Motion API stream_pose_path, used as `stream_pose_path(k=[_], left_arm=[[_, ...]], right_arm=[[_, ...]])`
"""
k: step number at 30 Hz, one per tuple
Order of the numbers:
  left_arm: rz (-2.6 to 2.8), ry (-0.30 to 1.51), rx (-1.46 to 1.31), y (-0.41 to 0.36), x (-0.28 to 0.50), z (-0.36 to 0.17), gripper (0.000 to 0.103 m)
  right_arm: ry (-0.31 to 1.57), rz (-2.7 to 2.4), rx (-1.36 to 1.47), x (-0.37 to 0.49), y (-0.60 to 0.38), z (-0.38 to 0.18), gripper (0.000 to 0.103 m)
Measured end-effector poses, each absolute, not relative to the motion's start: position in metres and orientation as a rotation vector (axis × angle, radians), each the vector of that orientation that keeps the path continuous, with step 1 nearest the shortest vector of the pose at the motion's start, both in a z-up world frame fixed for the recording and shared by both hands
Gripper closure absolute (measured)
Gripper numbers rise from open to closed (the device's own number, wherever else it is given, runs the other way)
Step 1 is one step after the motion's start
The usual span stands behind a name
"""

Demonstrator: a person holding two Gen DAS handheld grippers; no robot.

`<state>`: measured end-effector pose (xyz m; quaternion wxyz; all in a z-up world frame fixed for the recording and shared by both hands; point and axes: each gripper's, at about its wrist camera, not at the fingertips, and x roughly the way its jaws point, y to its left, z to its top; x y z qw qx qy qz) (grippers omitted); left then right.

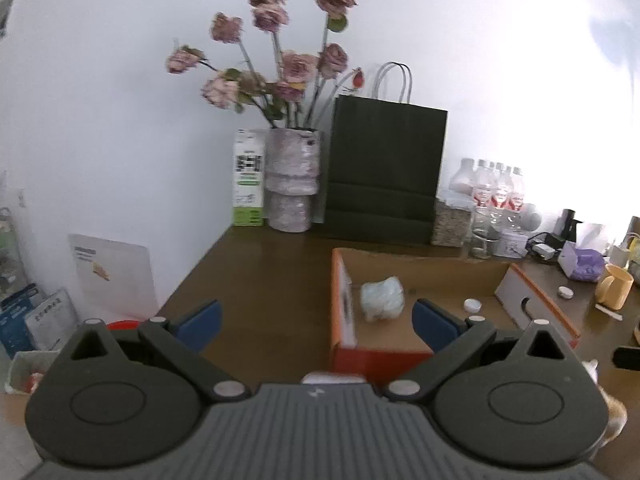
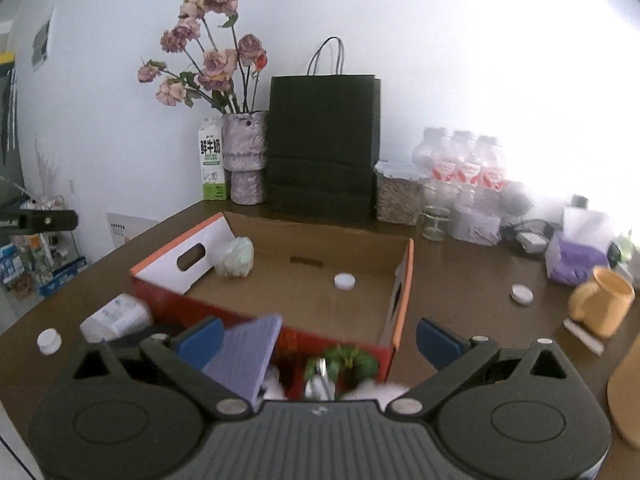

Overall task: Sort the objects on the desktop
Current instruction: 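Move the left gripper to the white bottle cap on the table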

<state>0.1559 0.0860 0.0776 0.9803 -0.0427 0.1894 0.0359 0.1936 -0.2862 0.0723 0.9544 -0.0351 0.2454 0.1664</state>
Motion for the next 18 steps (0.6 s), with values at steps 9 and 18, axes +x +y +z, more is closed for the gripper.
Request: stream_pose_path(k=[9, 18], left_arm=[[0.164, 0.353, -0.188, 0.114, 0.09, 0.019, 0.0], [0.29, 0.43, -0.183, 0.137, 0.067, -0.027, 0.0]], right_arm=[[0.471, 0.252, -0.012, 0.131, -0.31, 0.014, 0.0], [0.481, 0.172, -0.062, 0.1, -0.314, -0.027, 0.0]])
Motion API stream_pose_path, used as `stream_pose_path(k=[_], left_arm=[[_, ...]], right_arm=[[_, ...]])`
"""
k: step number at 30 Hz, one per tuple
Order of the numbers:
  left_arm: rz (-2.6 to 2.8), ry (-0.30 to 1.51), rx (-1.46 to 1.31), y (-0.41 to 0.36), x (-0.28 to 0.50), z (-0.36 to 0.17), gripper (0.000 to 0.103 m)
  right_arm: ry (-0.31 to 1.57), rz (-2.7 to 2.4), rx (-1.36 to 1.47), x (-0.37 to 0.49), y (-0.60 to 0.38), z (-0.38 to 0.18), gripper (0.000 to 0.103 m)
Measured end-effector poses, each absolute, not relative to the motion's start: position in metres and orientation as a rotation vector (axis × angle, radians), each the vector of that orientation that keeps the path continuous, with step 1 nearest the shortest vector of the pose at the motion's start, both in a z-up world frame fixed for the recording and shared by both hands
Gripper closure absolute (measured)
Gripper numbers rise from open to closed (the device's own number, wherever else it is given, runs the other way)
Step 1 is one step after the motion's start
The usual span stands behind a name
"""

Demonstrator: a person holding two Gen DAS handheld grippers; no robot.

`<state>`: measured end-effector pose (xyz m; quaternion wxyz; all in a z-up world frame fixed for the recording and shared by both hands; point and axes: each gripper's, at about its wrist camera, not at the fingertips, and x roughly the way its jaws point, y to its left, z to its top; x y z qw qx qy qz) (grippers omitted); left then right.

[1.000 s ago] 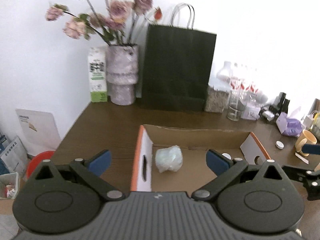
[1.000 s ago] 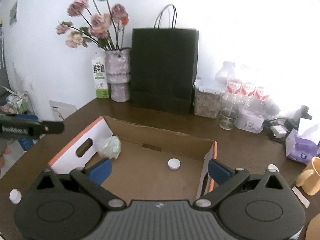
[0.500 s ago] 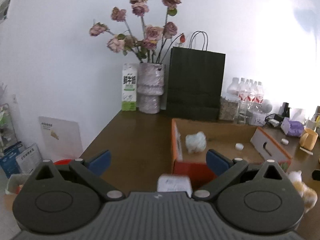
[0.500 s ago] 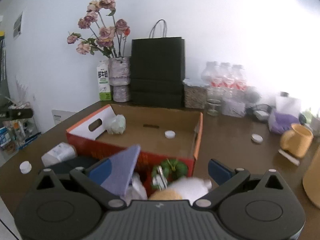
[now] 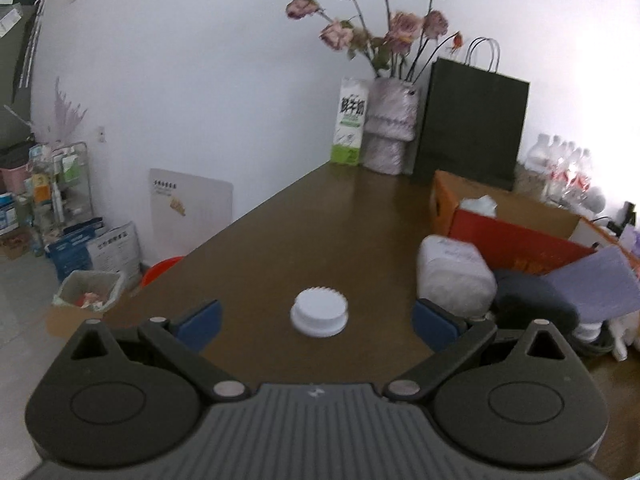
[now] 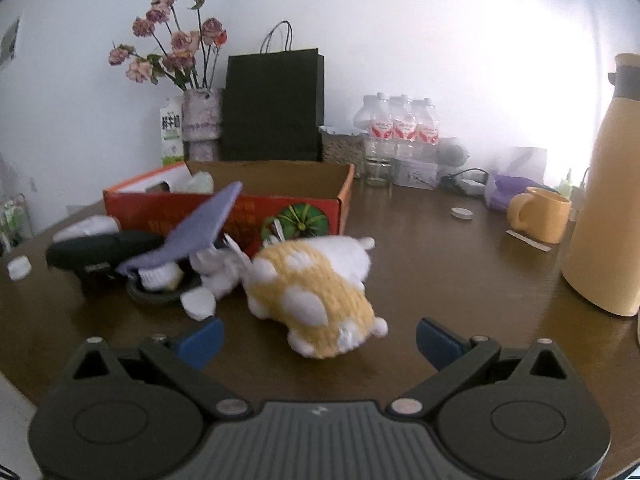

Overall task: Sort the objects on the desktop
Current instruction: 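Move the left gripper to the white bottle cap on the table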

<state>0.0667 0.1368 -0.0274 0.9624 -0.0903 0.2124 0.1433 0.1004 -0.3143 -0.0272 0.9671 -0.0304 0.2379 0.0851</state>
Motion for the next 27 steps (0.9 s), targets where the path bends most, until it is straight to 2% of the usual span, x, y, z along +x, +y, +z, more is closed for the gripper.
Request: stream_pose_path(k=[27], left_arm=[[0.31, 0.551, -0.142, 0.154, 0.117, -0.037, 0.0]], right_arm=[[0.547, 0.15, -0.046, 0.157, -0.296, -0.036, 0.0]])
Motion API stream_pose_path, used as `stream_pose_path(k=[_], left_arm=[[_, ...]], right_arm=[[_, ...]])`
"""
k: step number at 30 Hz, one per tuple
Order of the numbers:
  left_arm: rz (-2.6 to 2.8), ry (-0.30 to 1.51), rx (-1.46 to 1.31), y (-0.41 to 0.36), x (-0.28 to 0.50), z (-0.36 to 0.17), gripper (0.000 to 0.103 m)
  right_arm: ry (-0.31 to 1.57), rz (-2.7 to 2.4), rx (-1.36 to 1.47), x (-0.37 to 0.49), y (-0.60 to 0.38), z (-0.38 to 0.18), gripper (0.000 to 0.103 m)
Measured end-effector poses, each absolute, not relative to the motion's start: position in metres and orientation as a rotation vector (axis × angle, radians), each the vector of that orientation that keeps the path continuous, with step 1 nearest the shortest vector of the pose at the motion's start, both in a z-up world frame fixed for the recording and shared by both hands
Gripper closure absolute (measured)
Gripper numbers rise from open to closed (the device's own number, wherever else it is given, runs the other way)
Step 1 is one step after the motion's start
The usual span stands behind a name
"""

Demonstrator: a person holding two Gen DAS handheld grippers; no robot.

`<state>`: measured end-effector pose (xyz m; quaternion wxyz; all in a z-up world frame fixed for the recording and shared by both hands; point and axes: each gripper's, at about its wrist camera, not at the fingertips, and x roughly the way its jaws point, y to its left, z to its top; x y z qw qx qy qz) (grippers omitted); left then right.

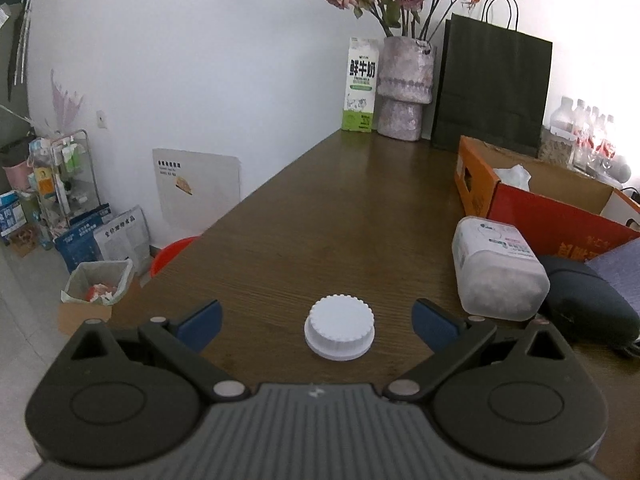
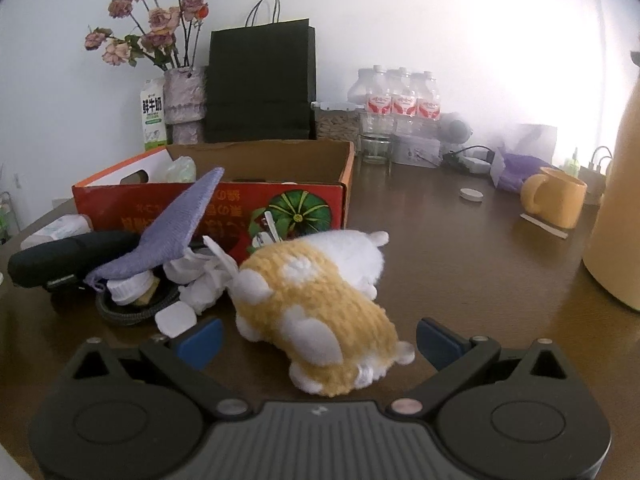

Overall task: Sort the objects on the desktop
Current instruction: 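Move the left gripper to the white bottle cap on the table, then grasp the white ridged bottle cap with the left gripper while the right grasps the plush toy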

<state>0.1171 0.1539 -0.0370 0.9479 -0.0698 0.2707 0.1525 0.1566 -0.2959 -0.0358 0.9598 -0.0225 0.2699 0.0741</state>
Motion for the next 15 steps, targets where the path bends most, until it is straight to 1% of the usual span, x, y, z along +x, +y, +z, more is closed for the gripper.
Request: stream_pose_path(k=[4, 7, 9, 11, 15], left_arm=[[0.302, 0.564, -0.157, 0.154, 0.122, -0.039, 0.001], [0.289, 0.567, -0.168, 0.154, 0.123, -0.04, 0.007], [0.284, 0.571, -0.174, 0.155, 0.125, -0.04, 0.014], [0.278, 0.574, -0.179, 0.156, 0.127, -0.041, 0.016], [0.271, 0.584, -0.179, 0.157, 0.13, -0.042, 0.025]], right_arm=[[0.56, 0.151, -0.058, 0.166, -0.293, -0.036, 0.0], [0.574, 0.153, -0.055, 0.172, -0.293, -0.038, 0.0], [0.58, 0.159, -0.056, 0.175, -0.293, -0.039, 0.0], [0.582, 0.166, -0.056, 0.178, -0.293, -0.04, 0.0], [0.587, 0.185, -0.066, 0.182, -0.293, -0.041, 0.002]])
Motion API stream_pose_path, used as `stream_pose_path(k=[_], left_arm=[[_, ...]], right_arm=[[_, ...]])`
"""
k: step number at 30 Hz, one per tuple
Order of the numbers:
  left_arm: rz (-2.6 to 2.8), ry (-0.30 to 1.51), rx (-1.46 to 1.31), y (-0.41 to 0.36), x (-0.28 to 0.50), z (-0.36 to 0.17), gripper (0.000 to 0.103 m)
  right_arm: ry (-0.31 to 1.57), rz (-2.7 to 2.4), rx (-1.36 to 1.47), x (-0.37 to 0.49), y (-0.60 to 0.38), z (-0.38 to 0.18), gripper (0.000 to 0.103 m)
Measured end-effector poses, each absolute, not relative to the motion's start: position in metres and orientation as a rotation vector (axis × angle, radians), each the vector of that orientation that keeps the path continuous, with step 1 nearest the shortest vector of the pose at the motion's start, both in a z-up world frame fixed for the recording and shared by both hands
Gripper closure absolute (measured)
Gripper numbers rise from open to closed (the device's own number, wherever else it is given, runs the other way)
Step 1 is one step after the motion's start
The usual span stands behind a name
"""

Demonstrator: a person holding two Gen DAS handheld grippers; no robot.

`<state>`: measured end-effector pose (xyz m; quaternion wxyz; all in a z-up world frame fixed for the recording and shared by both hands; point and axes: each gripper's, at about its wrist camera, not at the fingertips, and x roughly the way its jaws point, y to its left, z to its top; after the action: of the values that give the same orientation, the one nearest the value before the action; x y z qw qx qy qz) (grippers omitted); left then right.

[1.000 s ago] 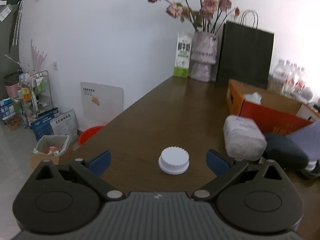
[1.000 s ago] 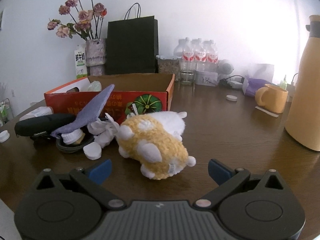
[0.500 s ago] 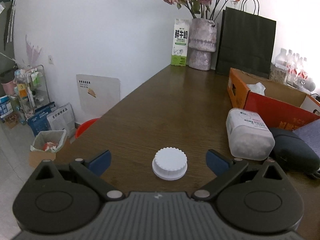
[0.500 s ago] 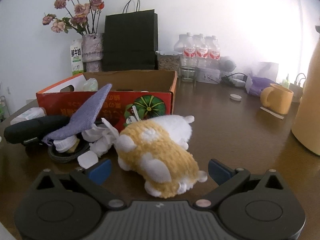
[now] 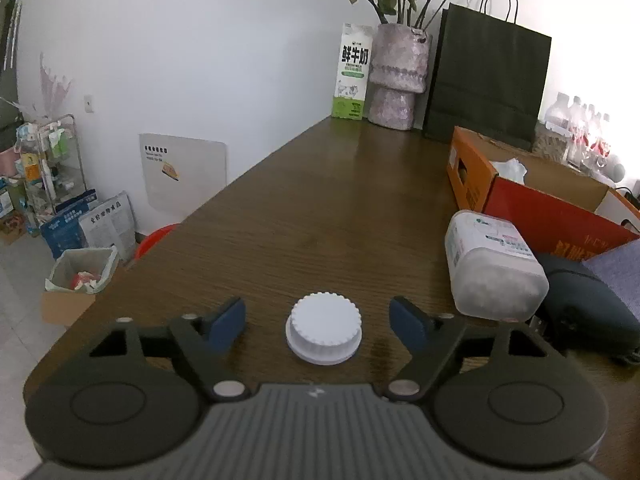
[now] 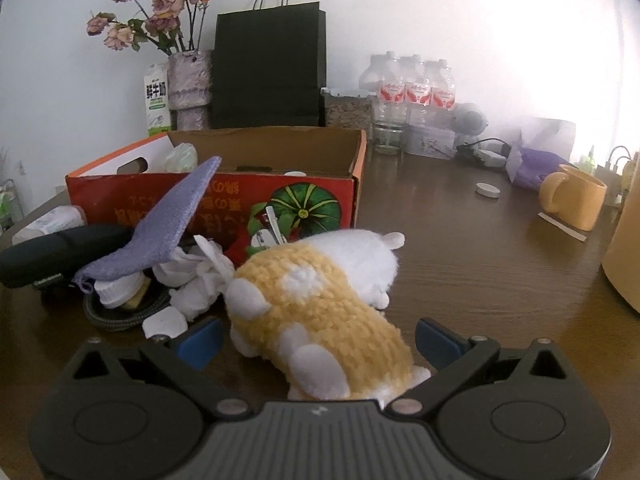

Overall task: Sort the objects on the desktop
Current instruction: 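Grasp the white ridged bottle cap with the left gripper while the right grasps the plush toy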

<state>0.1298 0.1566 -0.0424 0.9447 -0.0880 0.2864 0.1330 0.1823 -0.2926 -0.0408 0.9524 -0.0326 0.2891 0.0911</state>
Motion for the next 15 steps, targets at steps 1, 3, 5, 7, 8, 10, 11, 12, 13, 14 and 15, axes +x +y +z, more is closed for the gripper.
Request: stream_pose_path(k=[1, 3, 5, 7, 8, 10, 11, 12, 13, 14, 15], left_arm=[[0.274, 0.582, -0.175, 0.1562, 0.1301, -0.0426, 0.026], [0.275, 0.581, -0.17, 0.1553, 0.1309, -0.0426, 0.03], [0.279, 0.581, -0.167, 0.1553, 0.1314, -0.0426, 0.036], [0.285, 0.583, -0.154, 0.1538, 0.1319, -0.0424, 0.042], [0.285, 0.584, -0.149, 0.1535, 0.132, -0.0424, 0.045], [0.294, 0.585, -0.138, 0.153, 0.132, -0.0424, 0.05], [0.296, 0.585, -0.135, 0.153, 0.132, -0.0425, 0.052], [0.298, 0.584, -0.132, 0.153, 0.1316, -0.0428, 0.055], [0.302, 0.584, -0.128, 0.153, 0.1316, -0.043, 0.056], [0.305, 0.584, -0.125, 0.1529, 0.1314, -0.0432, 0.058], [0.308, 0.583, -0.122, 0.1528, 0.131, -0.0434, 0.063]], right_arm=[[0.589, 0.19, -0.072, 0.1834, -0.2922, -0.0411, 0.004], [0.596, 0.195, -0.081, 0.1853, -0.2913, -0.0417, 0.009], [0.603, 0.205, -0.082, 0.1868, -0.291, -0.0428, 0.013], [0.606, 0.214, -0.079, 0.1863, -0.2909, -0.0432, 0.017], [0.605, 0.214, -0.083, 0.1858, -0.2903, -0.0431, 0.017], [0.603, 0.219, -0.09, 0.1846, -0.2893, -0.0429, 0.019], [0.603, 0.221, -0.092, 0.1843, -0.2889, -0.0429, 0.019], [0.603, 0.222, -0.094, 0.1846, -0.2886, -0.0426, 0.019], [0.603, 0.222, -0.094, 0.1847, -0.2885, -0.0425, 0.02], [0.603, 0.223, -0.093, 0.1846, -0.2885, -0.0425, 0.02], [0.604, 0.223, -0.092, 0.1846, -0.2885, -0.0424, 0.02]])
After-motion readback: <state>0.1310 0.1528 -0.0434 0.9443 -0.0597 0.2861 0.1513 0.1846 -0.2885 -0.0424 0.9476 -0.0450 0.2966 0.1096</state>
